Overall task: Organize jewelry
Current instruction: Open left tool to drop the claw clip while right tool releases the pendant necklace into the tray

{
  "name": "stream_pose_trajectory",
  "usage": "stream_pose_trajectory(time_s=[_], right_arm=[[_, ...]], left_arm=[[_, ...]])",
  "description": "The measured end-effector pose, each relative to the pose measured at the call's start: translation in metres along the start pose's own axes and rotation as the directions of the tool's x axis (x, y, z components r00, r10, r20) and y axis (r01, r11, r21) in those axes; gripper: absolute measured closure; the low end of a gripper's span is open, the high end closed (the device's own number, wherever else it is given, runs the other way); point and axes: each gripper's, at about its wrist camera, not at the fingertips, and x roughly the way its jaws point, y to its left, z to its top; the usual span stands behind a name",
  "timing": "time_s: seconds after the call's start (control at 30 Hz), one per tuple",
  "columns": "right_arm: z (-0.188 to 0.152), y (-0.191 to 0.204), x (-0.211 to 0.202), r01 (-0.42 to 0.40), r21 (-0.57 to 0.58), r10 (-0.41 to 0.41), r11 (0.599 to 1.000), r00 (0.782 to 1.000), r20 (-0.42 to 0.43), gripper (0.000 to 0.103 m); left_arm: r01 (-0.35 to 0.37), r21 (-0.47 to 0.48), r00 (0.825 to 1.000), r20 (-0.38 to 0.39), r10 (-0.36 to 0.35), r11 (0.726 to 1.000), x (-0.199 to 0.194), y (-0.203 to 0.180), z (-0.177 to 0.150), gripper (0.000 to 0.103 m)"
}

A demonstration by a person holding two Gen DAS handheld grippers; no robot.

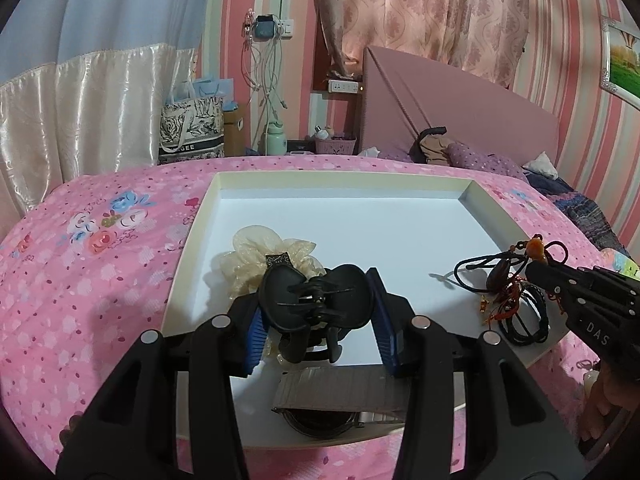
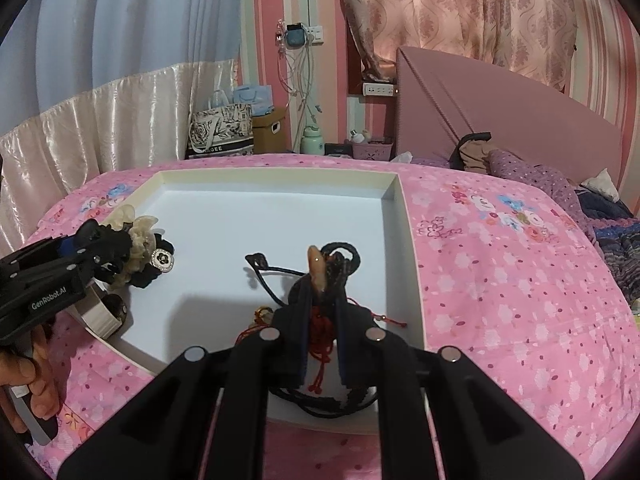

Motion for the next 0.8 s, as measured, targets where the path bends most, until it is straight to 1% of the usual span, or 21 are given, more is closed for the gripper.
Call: stream_pose_trajectory(time_s=[0.07,0.27,0.33,0.4,0.53,0.6,0.67,0.73,0.77,0.8], right_arm=[[0.000,0.000,-0.001,0.004,-0.001,-0.004,1.000,1.000,0.000,0.090],[0.001,0.002,-0.003,0.019,-0.011,-0.018,1.000,1.000,0.010,0.090],[0.001,0.003,-0.005,0.026,-0.019,-0.025,0.999,1.000,0.018,0.090],[0.001,0.003,-0.006,0.025,-0.023,-0.024,0.999,1.000,0.019,0.090],[0.001,0.004,-0.005,0.026,-0.030,-0.025,0.999,1.000,0.016,0.089],[0.001,0.005,-0.006,0.030,-0.037,-0.029,0.999,0.999,0.016,0.089],[0.001,0.007,-0.007,0.041,-0.043,-0.040,0.998,0.999,0.021,0.089],[0.001,0.009,-0.008,0.040,-0.051,-0.039,0.998,0.999,0.023,0.079],[0.001,0.010,-0.009,0.042,-0.056,-0.041,0.998,0.999,0.026,0.075],[0.001,0.010,-0.009,0.044,-0.058,-0.042,0.997,0.999,0.028,0.074]], left_arm=[[0.000,-0.003,1.000,0.005,0.000,1.000,-0.001,0.000,0.000,0.059],[-0.016,-0.009,1.000,0.026,0.017,1.000,-0.006,0.000,0.000,0.059],[-0.027,-0.002,0.999,0.038,0.027,1.000,-0.009,-0.002,0.000,0.055],[-0.038,0.008,0.998,0.049,0.038,0.999,-0.010,-0.005,0.000,0.048],[-0.052,0.013,0.996,0.066,0.051,0.999,-0.013,-0.006,0.000,0.043],[-0.059,0.008,0.996,0.070,0.058,0.998,-0.013,-0.005,0.001,0.034],[-0.064,0.002,0.995,0.076,0.064,0.998,-0.014,-0.004,0.001,0.028],[-0.069,-0.001,0.994,0.084,0.069,0.998,-0.017,-0.003,0.000,0.025],[-0.073,0.000,0.994,0.086,0.073,0.997,-0.017,-0.004,0.000,0.020],[-0.079,0.003,0.993,0.091,0.079,0.997,-0.018,-0.005,0.000,0.019]])
